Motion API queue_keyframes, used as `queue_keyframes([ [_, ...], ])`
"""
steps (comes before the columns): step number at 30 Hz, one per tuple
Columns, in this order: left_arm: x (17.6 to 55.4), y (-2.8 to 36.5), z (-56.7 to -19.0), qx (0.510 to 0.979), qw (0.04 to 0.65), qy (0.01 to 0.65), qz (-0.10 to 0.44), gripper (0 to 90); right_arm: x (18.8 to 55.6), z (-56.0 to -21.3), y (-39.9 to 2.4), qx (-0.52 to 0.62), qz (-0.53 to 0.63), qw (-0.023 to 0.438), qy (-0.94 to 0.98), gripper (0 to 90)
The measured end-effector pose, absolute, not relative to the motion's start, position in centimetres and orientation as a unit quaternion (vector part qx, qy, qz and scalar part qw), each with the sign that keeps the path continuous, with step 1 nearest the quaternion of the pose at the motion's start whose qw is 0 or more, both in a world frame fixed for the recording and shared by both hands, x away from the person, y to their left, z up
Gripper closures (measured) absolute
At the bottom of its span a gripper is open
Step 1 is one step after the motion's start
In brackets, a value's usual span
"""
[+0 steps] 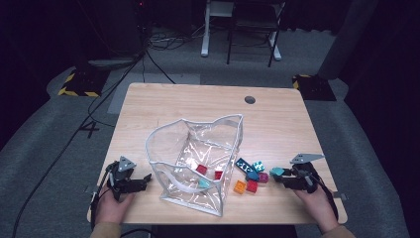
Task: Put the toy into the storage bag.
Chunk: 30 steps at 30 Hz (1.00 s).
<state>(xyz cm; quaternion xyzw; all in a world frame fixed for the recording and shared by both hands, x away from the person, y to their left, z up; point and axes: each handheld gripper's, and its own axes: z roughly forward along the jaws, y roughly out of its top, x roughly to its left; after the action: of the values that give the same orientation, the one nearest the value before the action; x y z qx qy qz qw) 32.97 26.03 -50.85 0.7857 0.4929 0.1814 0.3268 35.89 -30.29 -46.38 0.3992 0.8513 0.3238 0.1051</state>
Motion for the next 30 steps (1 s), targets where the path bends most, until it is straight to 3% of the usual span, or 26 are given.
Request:
queue_keyframes([
  [16,33.0,26.0,-50.8,0.786,0.327,0.493,0.181,17.3,36.1,-39.5,-29.9,0.356,0.364,0.091,0.856,58.3],
  [30,33.0,26.0,-50.9,0.784,0.327,0.495,0.182,17.2,36.7,-35.9,-29.1,0.334,0.389,0.095,0.853,58.3],
])
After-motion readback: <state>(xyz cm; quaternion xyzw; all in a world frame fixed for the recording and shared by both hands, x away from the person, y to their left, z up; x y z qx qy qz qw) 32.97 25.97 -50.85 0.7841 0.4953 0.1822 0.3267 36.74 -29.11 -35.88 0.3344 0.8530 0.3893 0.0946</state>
